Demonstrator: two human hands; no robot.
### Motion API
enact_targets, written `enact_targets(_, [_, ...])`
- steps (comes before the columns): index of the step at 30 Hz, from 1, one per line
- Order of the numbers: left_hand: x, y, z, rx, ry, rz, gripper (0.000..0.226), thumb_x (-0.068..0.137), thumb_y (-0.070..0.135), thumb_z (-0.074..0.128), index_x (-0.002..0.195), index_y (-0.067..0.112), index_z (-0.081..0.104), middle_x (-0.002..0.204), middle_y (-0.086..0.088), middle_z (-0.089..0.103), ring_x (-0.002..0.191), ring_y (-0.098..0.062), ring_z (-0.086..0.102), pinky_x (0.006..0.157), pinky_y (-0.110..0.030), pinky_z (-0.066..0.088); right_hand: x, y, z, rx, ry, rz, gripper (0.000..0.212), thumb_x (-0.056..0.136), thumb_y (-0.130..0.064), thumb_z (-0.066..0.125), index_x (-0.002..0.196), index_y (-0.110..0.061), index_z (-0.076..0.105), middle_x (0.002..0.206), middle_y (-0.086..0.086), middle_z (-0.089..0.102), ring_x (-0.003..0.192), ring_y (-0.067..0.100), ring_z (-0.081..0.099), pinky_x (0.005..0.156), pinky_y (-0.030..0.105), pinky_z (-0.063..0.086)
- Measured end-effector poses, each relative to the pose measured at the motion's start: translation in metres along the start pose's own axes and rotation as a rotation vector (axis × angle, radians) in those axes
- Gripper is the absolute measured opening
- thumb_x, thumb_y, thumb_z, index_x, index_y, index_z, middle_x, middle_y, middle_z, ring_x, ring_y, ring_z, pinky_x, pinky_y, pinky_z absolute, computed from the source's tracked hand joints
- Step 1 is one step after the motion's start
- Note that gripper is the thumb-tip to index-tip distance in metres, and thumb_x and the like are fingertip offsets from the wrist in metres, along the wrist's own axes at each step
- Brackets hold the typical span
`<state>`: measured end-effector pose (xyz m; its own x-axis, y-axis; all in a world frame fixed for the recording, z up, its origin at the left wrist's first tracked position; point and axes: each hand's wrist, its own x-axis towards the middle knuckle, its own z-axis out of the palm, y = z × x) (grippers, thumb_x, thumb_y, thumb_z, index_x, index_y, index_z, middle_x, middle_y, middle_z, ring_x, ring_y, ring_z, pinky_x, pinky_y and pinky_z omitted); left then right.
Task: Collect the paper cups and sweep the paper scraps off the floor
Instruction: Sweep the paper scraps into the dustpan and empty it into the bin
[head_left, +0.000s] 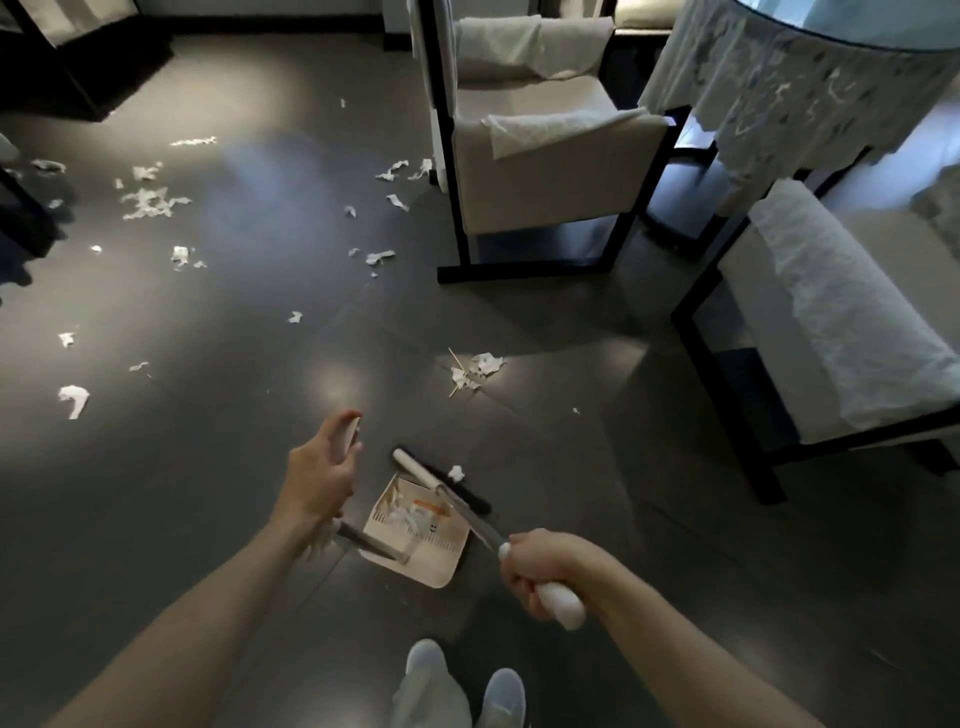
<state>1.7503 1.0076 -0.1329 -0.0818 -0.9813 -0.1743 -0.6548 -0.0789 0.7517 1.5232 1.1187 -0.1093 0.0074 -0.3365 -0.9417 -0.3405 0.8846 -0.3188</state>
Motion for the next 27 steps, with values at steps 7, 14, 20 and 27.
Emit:
enact_targets(7, [0.031,0.011,-0.004,-0.061,-0.096,0.04,0.029,0.093,0.013,0.057,0.116,0.03,0.054,0.075,-0.012,0.06,0.045,-0.022,0.057,0.035,-0.028,0.047,-0.03,-0.023,-0.061,0.263,-0.041,-0.007,0.049,0.087,0.001,0.044,0.134,-0.014,0.046,0.052,-0.002,0.048,0.036,0.001,0.041,0.033,0.012,0.034])
enact_targets(14, [0.057,0.034,0.009,-0.049,-0.089,0.101,0.033,0.091,0.009,0.059,0.119,0.026,0.056,0.069,-0.006,0.059,0.042,-0.017,0.056,0.036,-0.018,0.045,-0.018,-0.022,-0.11,0.374,0.155,-0.074,0.055,0.085,0.006,0.043,0.128,-0.028,0.045,0.053,0.001,0.043,0.036,0.003,0.037,0.033,0.013,0.032])
enact_targets(20, [0.076,0.06,0.029,-0.006,-0.119,0.133,0.031,0.092,0.01,0.058,0.12,0.023,0.055,0.059,-0.008,0.056,0.042,-0.015,0.053,0.04,-0.02,0.047,0.009,-0.019,-0.178,0.355,0.307,-0.012,0.024,0.083,0.004,0.044,0.087,-0.018,0.053,0.051,0.002,0.047,0.038,0.006,0.04,0.035,0.016,0.035])
enact_targets(27, [0.084,0.07,0.039,0.042,-0.137,0.156,0.034,0.09,0.006,0.061,0.121,0.018,0.059,0.051,0.008,0.049,0.039,-0.002,0.046,0.054,-0.03,0.049,0.058,-0.001,-0.239,0.311,0.378,0.093,0.03,0.084,-0.002,0.047,0.113,-0.002,0.055,0.049,0.003,0.052,0.038,0.01,0.046,0.038,0.021,0.039])
